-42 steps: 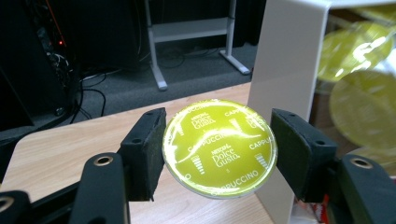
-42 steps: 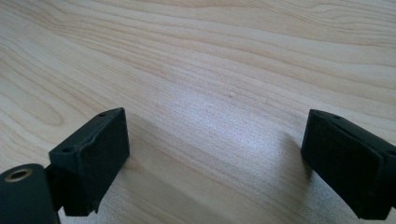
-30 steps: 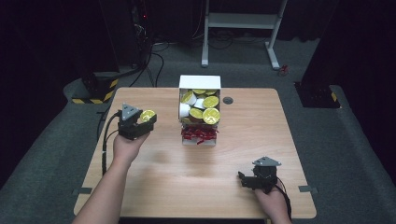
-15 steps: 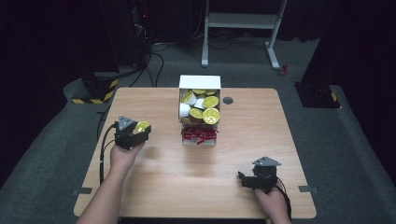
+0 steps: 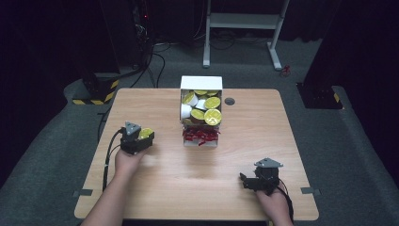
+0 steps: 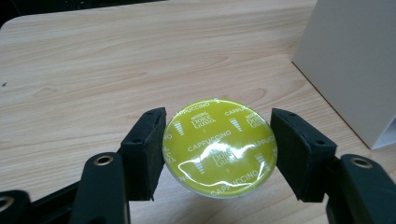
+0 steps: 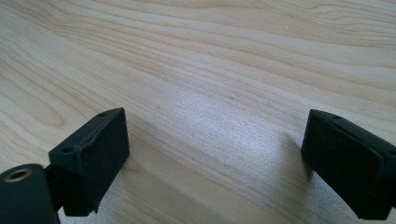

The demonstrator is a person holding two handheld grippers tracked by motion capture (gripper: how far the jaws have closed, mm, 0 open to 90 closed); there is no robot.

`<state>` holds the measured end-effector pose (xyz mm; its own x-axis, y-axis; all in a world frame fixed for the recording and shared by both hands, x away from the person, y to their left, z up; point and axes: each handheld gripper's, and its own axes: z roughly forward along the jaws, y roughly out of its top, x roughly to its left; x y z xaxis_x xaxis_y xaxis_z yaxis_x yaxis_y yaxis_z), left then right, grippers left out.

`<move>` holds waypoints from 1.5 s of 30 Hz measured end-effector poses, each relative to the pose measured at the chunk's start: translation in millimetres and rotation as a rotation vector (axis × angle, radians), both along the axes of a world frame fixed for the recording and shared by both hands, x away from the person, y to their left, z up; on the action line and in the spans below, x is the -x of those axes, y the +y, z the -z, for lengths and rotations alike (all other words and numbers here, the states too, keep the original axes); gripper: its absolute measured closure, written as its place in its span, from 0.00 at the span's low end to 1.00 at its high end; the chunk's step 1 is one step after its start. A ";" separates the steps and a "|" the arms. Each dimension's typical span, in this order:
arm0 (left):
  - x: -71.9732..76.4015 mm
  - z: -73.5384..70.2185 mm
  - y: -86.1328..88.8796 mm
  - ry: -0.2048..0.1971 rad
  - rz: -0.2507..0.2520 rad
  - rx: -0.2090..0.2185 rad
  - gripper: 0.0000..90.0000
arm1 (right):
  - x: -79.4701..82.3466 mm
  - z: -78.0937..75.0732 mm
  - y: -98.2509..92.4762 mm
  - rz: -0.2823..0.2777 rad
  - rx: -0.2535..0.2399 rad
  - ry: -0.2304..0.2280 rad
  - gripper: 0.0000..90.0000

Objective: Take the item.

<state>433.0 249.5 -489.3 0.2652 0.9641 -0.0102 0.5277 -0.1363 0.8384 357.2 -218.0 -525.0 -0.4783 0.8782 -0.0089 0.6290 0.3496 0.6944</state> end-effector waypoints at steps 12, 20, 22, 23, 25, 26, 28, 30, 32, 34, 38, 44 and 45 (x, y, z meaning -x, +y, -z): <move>-9.0 16.7 -13.4 0.005 -0.012 -0.039 0.43 | -0.4 -0.1 0.3 -0.004 0.001 0.000 0.08; -10.8 22.9 -11.6 0.010 -0.030 -0.024 0.43 | -0.5 -0.1 0.3 -0.005 0.001 -0.001 0.08; -10.8 24.9 -10.5 0.019 -0.025 -0.026 0.43 | -0.5 -0.1 0.3 -0.005 0.001 -0.001 0.08; -11.3 26.5 -11.0 0.019 -0.028 -0.026 0.43 | -0.5 -0.1 0.3 -0.005 0.001 -0.001 0.08; -12.1 28.1 -10.5 0.024 -0.027 -0.025 0.43 | -0.5 -0.1 0.3 -0.005 0.001 -0.001 0.08; -12.1 28.1 -10.5 0.024 -0.027 -0.025 0.43 | -0.5 -0.1 0.3 -0.005 0.001 -0.001 0.08; -11.1 29.6 -9.9 0.013 -0.029 -0.019 0.43 | -0.5 -0.1 0.3 -0.005 0.001 -0.001 0.08; -11.0 29.8 -9.7 0.012 -0.028 -0.016 0.43 | -0.5 -0.1 0.3 -0.005 0.001 -0.001 0.08; -11.1 29.5 -9.7 0.017 -0.028 -0.009 0.42 | -0.5 -0.1 0.3 -0.005 0.001 -0.001 0.08; -10.9 29.3 -9.3 0.019 -0.021 -0.008 0.42 | -0.5 -0.1 0.3 -0.005 0.001 -0.001 0.08; -12.2 26.6 -6.5 0.051 -0.008 0.026 0.38 | -0.5 -0.1 0.3 -0.005 0.001 -0.001 0.08; -8.9 18.0 -2.2 0.037 0.010 0.050 0.32 | -0.5 -0.1 0.3 -0.005 0.001 0.000 0.08; -7.6 14.6 -0.5 0.028 0.017 0.053 0.32 | -0.5 -0.1 0.3 -0.005 0.001 0.000 0.08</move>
<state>440.6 248.9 -503.9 0.2804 0.9574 -0.0688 0.5491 -0.1011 0.8296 357.8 -217.7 -524.9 -0.4825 0.8759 -0.0100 0.6271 0.3533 0.6942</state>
